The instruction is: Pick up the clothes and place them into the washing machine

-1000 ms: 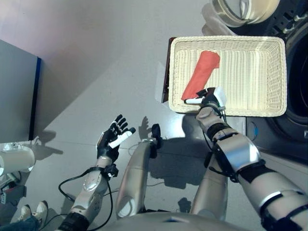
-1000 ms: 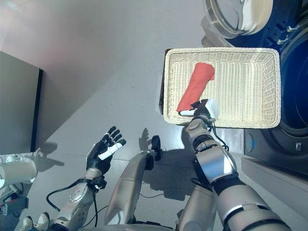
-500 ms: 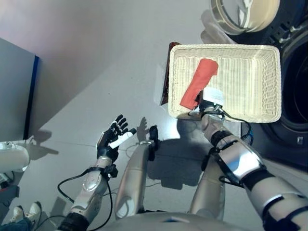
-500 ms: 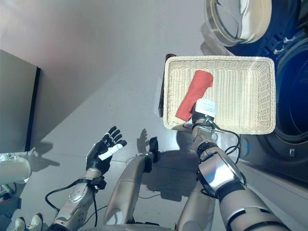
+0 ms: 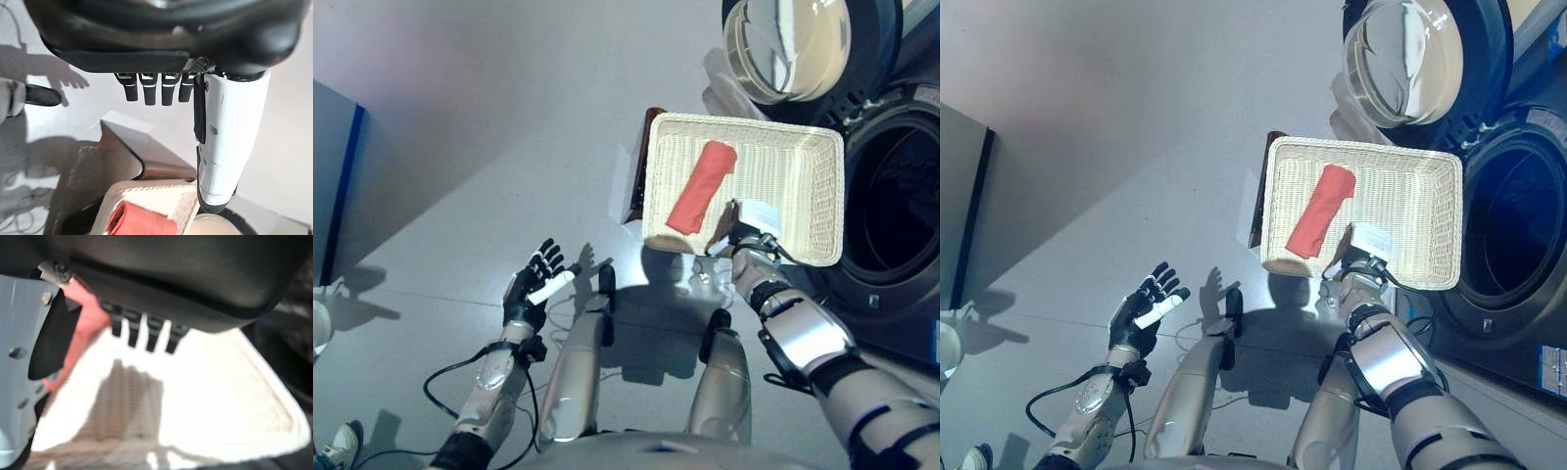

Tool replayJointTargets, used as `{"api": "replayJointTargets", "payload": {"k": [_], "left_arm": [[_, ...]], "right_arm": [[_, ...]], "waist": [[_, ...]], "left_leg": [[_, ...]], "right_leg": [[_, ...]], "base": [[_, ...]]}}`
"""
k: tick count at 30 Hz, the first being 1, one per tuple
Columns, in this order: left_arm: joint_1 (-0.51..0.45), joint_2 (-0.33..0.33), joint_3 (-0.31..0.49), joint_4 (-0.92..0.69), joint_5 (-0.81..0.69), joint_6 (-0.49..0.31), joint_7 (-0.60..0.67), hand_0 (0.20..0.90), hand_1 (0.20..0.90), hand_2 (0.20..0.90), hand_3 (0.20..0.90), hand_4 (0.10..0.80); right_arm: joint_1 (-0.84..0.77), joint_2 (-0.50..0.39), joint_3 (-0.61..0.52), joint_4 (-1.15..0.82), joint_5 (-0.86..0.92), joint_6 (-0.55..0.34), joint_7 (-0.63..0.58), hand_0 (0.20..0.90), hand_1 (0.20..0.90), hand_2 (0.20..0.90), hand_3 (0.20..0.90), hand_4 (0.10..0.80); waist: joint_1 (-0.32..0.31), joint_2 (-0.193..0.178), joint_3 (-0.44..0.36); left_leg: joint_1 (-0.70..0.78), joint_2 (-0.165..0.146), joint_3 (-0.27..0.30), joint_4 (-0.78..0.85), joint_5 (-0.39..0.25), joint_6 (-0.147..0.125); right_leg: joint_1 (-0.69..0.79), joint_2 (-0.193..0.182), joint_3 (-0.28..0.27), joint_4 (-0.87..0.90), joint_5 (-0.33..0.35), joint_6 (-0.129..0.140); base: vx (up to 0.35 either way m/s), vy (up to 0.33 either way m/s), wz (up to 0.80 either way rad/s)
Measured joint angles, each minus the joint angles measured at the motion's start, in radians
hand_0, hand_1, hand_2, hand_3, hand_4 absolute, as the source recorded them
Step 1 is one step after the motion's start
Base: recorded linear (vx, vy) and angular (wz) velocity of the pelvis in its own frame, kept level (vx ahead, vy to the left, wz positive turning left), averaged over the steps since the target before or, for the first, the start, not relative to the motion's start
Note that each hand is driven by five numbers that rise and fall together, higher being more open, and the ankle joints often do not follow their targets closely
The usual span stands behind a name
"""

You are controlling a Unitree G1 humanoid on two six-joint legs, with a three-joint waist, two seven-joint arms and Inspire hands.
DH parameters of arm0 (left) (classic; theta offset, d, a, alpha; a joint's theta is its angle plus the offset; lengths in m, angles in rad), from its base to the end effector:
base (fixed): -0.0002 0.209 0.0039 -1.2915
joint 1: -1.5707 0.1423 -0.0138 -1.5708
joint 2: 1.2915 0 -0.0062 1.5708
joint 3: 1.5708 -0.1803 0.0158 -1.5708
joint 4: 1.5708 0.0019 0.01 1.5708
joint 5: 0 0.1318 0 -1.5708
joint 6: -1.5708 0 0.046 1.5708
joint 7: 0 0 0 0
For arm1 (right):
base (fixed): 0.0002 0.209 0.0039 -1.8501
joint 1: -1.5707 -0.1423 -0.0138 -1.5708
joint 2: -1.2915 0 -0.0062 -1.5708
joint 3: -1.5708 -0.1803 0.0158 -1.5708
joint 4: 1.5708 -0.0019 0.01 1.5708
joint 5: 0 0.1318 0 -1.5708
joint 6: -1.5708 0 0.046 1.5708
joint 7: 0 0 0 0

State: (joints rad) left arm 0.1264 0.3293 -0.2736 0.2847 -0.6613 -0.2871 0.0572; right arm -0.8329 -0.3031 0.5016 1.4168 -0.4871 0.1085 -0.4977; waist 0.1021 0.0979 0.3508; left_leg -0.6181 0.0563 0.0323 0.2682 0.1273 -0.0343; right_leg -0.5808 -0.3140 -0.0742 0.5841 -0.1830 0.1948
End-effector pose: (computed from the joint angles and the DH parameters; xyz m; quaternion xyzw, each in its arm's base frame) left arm 0.1521 0.1882 -0.0132 -0.1483 0.1087 0.0233 0.9827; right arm 0.2973 -0.2045 0.0285 -0.6241 0.1629 -0.0947 0.7582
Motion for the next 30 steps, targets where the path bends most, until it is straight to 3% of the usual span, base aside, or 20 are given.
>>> {"api": "replayJointTargets", "payload": {"k": [5, 6, 12, 17, 23, 25, 30], "left_arm": [[0.001, -0.011, 0.043, 0.018, 0.008, 0.000, 0.009, 0.900, 0.900, 0.900, 0.900, 0.800], [0.003, -0.015, 0.060, 0.029, 0.019, 0.000, 0.008, 0.900, 0.900, 0.900, 0.900, 0.800], [0.000, -0.018, 0.104, 0.040, 0.026, -0.001, 0.007, 0.900, 0.900, 0.900, 0.900, 0.800], [0.006, -0.020, 0.103, 0.040, 0.032, -0.001, 0.004, 0.900, 0.900, 0.900, 0.900, 0.800], [0.021, -0.021, 0.102, 0.040, 0.038, -0.003, -0.013, 0.900, 0.900, 0.900, 0.900, 0.800], [0.024, -0.020, 0.098, 0.039, 0.037, -0.006, -0.014, 0.900, 0.900, 0.900, 0.900, 0.800], [0.023, -0.020, 0.088, 0.039, 0.037, -0.014, -0.014, 0.900, 0.900, 0.900, 0.900, 0.800]], "right_arm": [[0.075, 0.004, 0.018, -0.117, -0.038, -0.010, 0.007, 0.900, 0.900, 0.900, 0.900, 0.800], [0.118, 0.002, 0.028, -0.175, -0.051, -0.007, 0.024, 0.900, 0.900, 0.900, 0.900, 0.800], [0.265, -0.096, 0.102, -0.452, -0.278, -0.021, 0.050, 0.900, 0.900, 0.900, 0.900, 0.800], [0.259, -0.151, 0.176, -0.457, -0.422, -0.020, 0.064, 0.900, 0.900, 0.900, 0.900, 0.800], [0.228, -0.154, 0.303, -0.448, -0.572, -0.024, 0.066, 0.900, 0.900, 0.900, 0.900, 0.800], [0.194, -0.153, 0.357, -0.407, -0.597, -0.024, 0.070, 0.900, 0.900, 0.900, 0.900, 0.800], [0.128, -0.130, 0.372, -0.290, -0.615, -0.022, 0.069, 0.900, 0.900, 0.900, 0.900, 0.800]], "waist": [[-0.007, -0.011, -0.004], [-0.015, -0.028, -0.006], [-0.043, -0.062, -0.003], [-0.030, -0.061, -0.002], [-0.002, -0.047, 0.005], [0.007, -0.036, 0.011], [0.054, -0.023, 0.032]], "left_leg": [[0.009, 0.011, -0.002, -0.017, 0.008, -0.003], [0.023, 0.015, 0.002, -0.027, 0.007, -0.003], [0.034, 0.019, 0.005, -0.027, 0.007, -0.005], [0.034, 0.020, 0.003, -0.027, 0.005, -0.001], [0.032, 0.019, 0.000, -0.029, 0.006, -0.003], [0.025, 0.018, -0.010, -0.030, 0.011, -0.009], [0.013, 0.013, -0.046, -0.031, 0.023, -0.020]], "right_leg": [[0.016, 0.012, -0.007, -0.024, 0.010, -0.004], [0.023, 0.016, -0.007, -0.034, 0.012, -0.006], [0.034, 0.019, -0.007, -0.038, 0.012, -0.013], [0.032, 0.017, -0.007, -0.032, 0.012, -0.015], [0.032, 0.015, -0.013, -0.031, 0.010, -0.016], [0.032, 0.016, -0.025, -0.026, 0.008, -0.019], [0.036, 0.009, -0.067, 0.003, -0.013, -0.026]], "base": [[0.025, -0.024, -0.03], [0.021, -0.031, -0.10], [-0.006, -0.003, -0.04], [0.000, 0.000, 0.00], [-0.004, -0.007, 0.01], [-0.007, -0.052, 0.14], [-0.009, -0.044, 0.23]]}}
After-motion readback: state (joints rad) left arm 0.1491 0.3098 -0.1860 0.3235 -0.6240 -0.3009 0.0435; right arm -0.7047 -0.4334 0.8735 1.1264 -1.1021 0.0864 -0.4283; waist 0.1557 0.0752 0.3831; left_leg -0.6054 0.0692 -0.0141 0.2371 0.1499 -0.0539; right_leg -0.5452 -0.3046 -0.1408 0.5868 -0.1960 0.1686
